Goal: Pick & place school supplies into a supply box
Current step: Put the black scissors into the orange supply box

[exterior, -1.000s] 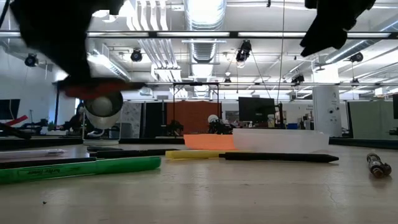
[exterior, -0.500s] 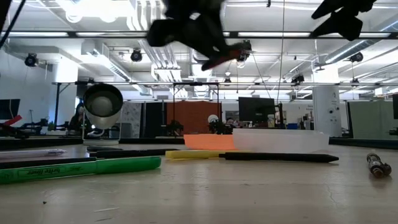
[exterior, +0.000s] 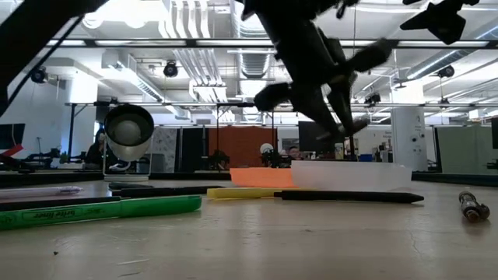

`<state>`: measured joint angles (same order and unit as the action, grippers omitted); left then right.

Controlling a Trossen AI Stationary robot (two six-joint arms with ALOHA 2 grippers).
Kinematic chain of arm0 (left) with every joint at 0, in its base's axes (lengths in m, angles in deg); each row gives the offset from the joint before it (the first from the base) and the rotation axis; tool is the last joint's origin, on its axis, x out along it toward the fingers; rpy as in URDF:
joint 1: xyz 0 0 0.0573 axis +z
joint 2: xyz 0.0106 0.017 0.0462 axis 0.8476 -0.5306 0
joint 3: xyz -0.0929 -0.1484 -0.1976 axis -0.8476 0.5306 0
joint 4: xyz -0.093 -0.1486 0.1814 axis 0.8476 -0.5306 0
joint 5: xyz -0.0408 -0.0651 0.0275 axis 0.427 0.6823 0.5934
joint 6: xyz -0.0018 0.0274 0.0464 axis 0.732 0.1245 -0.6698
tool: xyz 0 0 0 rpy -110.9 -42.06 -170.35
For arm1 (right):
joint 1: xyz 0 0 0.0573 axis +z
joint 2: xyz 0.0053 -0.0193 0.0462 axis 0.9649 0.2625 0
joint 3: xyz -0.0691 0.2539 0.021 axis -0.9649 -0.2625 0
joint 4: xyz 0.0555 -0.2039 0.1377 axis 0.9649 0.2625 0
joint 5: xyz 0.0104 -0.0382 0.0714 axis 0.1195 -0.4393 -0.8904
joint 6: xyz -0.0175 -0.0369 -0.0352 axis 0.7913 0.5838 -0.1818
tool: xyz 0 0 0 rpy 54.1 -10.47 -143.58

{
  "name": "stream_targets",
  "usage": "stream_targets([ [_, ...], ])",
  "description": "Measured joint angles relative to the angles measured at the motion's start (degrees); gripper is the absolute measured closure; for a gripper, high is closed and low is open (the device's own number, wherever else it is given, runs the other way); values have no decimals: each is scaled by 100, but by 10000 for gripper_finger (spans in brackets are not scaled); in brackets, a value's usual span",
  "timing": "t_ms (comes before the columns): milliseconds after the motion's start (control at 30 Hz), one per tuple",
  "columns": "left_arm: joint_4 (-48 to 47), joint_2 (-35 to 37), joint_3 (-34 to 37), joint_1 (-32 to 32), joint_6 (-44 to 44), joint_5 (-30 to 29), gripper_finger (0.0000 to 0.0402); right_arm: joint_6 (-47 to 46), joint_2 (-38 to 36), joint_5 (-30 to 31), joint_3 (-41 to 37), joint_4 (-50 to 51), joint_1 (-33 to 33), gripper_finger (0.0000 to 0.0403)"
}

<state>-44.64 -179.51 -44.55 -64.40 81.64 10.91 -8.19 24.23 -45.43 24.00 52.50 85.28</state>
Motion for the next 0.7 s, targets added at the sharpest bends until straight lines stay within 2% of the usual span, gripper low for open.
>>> stream_targets([
  [167,-246,-501,-724,7,731,62,346,2,58,6,-2,94,0,184],
  [367,-642,-997,-1365,-26,1168,98,346,4,96,13,-30,282,0,184],
  [700,-923,-1177,-1376,-32,1213,111,339,28,92,13,-35,366,0,183],
])
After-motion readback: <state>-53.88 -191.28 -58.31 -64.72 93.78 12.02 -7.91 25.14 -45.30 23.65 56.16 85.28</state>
